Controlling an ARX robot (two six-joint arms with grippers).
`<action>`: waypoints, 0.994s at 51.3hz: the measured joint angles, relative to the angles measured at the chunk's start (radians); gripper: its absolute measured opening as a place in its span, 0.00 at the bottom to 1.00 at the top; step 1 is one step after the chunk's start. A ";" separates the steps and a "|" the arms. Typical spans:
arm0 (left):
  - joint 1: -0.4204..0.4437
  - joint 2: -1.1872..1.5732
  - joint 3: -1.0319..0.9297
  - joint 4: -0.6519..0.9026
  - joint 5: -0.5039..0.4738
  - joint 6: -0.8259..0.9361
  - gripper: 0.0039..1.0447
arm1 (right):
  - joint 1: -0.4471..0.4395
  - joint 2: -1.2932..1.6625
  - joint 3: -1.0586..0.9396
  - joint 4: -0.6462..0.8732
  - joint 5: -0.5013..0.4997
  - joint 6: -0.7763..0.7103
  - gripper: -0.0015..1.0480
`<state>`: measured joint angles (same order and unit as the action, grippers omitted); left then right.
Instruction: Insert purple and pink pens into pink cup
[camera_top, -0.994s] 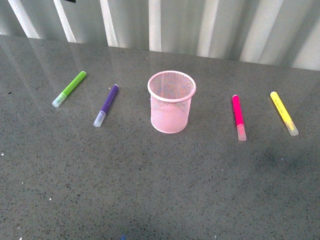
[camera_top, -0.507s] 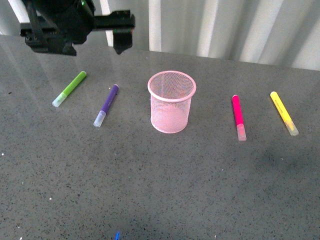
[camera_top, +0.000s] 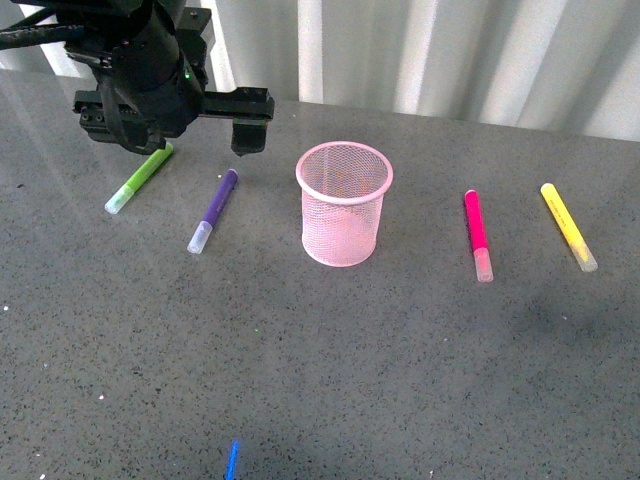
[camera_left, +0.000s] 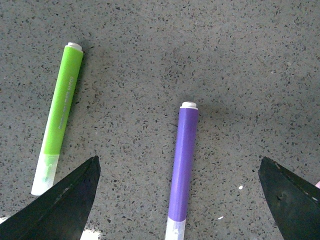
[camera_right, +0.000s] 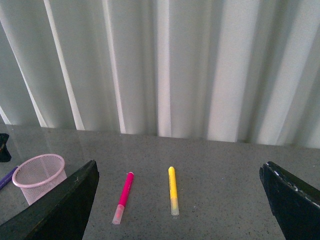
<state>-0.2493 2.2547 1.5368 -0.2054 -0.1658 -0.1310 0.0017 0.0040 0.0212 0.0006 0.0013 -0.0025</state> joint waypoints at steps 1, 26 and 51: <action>-0.002 0.009 0.008 0.000 0.000 0.000 0.94 | 0.000 0.000 0.000 0.000 0.000 0.000 0.93; -0.025 0.159 0.106 0.013 -0.022 0.019 0.94 | 0.000 0.000 0.000 0.000 0.000 0.000 0.93; -0.015 0.231 0.150 0.056 -0.026 0.062 0.89 | 0.000 0.000 0.000 0.000 0.000 0.000 0.93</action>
<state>-0.2646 2.4855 1.6867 -0.1497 -0.1921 -0.0689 0.0017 0.0040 0.0212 0.0006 0.0013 -0.0025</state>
